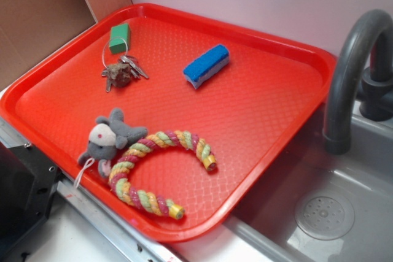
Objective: Grab the green block.
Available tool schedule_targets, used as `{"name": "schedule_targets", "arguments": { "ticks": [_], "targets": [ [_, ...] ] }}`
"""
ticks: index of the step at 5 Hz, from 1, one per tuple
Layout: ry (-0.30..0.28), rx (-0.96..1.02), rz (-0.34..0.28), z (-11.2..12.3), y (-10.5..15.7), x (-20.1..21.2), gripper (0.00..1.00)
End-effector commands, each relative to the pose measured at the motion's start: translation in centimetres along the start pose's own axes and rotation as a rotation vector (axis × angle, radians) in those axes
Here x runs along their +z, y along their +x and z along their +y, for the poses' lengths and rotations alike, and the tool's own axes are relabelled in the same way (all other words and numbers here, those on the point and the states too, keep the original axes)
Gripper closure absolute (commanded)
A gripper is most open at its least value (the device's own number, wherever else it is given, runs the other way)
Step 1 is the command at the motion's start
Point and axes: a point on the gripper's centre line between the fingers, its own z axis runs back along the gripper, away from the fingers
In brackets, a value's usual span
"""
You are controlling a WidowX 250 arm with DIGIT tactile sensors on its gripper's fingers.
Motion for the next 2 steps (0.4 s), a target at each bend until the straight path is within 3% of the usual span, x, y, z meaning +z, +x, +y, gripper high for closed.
{"name": "schedule_targets", "arguments": {
  "ticks": [1, 2],
  "targets": [
    [0.000, 0.000, 0.000, 0.0, 0.0, 0.0, 0.00],
    [0.019, 0.198, -0.106, 1.4, 1.6, -0.7, 0.00]
  ]
}}
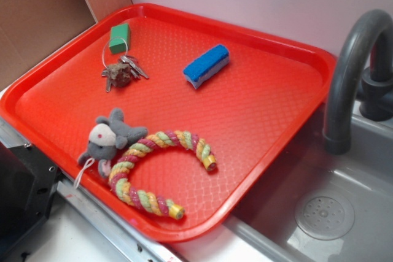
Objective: Grab the green block.
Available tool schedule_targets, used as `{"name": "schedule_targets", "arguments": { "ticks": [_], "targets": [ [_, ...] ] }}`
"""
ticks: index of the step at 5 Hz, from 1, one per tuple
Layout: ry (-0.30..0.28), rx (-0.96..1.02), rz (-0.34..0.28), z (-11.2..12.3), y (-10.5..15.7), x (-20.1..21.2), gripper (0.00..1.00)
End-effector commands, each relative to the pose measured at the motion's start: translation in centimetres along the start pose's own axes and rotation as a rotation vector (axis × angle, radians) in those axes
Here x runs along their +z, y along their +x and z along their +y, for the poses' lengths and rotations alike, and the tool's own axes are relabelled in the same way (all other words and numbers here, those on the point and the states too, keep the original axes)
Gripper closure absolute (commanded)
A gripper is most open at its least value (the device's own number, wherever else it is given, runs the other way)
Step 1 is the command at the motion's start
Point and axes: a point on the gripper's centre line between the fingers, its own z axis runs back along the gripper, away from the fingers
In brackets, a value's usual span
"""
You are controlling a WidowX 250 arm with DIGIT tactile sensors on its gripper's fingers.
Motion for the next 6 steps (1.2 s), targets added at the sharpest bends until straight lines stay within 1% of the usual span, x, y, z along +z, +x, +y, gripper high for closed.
{"name": "schedule_targets", "arguments": {
  "ticks": [1, 2, 3, 4, 5, 6],
  "targets": [
    [0.062, 0.418, -0.182, 3.4, 2.5, -1.1, 0.00],
    [0.079, 0.652, -0.202, 6.9, 4.6, -4.4, 0.00],
    [0.116, 0.799, -0.254, 10.4, 7.5, -7.1, 0.00],
    [0.078, 0.869, -0.271, 12.6, 9.8, -8.7, 0.00],
    [0.129, 0.933, -0.298, 14.6, 11.7, -10.4, 0.00],
    [0.135, 0.950, -0.291, 15.2, 13.0, -12.0, 0.00]
  ]
}}
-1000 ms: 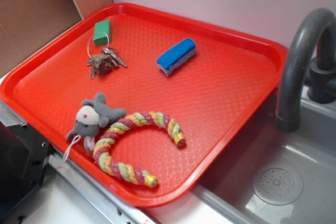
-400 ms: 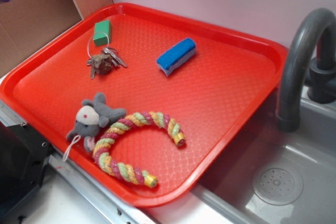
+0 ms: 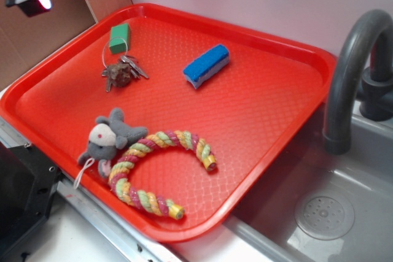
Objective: Grab the green block.
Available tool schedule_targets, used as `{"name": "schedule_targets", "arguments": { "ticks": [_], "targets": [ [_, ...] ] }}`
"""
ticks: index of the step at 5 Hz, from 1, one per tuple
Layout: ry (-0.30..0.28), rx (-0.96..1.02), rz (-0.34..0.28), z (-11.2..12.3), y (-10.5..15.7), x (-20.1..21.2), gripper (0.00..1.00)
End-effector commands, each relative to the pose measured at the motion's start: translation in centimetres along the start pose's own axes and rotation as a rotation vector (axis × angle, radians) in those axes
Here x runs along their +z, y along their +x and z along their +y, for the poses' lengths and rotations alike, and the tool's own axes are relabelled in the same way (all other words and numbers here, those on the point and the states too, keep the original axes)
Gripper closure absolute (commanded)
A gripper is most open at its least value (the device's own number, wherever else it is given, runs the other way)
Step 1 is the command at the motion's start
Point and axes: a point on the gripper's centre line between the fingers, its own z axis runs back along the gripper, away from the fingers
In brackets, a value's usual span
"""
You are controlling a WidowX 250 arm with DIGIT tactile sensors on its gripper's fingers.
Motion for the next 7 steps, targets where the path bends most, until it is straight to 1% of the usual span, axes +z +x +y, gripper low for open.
{"name": "schedule_targets", "arguments": {
  "ticks": [1, 2, 3, 4, 5, 6, 7],
  "targets": [
    [0.010, 0.071, -0.046, -0.8, 3.4, -2.1, 0.00],
    [0.028, 0.091, 0.004, -0.9, 4.0, -4.4, 0.00],
    [0.025, 0.087, 0.051, -1.1, 4.0, -6.4, 0.00],
    [-0.011, 0.096, 0.101, -1.1, 3.6, -8.0, 0.00],
    [-0.055, 0.086, 0.176, -0.8, 2.4, -9.4, 0.00],
    [-0.015, 0.068, 0.156, -0.8, 1.9, -10.4, 0.00],
    [-0.010, 0.049, 0.190, -0.8, 0.7, -10.9, 0.00]
  ]
}}
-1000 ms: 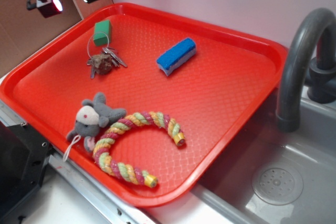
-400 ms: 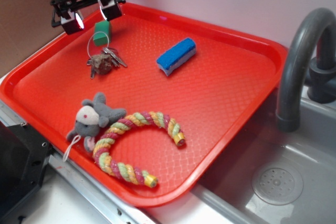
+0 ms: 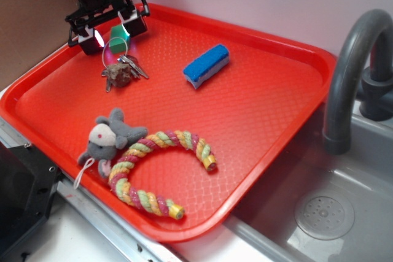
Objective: Grab the green block.
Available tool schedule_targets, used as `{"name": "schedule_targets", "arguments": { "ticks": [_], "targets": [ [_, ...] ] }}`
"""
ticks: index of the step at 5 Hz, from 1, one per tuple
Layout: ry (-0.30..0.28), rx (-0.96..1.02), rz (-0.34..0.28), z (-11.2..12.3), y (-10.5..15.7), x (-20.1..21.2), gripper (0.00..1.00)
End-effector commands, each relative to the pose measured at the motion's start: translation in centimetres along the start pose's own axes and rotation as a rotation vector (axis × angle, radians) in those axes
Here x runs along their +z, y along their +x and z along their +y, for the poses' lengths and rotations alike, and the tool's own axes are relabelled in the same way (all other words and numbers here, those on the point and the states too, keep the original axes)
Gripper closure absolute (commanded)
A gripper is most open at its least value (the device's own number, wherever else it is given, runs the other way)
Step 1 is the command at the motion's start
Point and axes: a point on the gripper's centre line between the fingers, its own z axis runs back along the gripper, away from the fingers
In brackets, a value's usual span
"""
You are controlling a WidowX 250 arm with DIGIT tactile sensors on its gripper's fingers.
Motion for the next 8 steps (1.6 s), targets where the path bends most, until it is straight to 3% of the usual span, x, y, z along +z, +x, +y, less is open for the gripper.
{"name": "schedule_targets", "arguments": {
  "ticks": [1, 2, 3, 5, 7, 8],
  "targets": [
    [0.044, -0.042, 0.001, 0.6, -2.0, -0.6, 0.00],
    [0.054, -0.039, 0.006, 0.8, -2.6, -0.9, 0.79],
    [0.087, -0.052, -0.025, 0.7, -3.2, -0.8, 1.00],
    [0.132, -0.087, -0.083, 0.2, -3.6, 0.8, 1.00],
    [0.097, -0.253, -0.055, -1.1, -5.4, 8.3, 1.00],
    [0.050, -0.334, -0.047, -1.6, -8.0, 13.5, 1.00]
  ]
}}
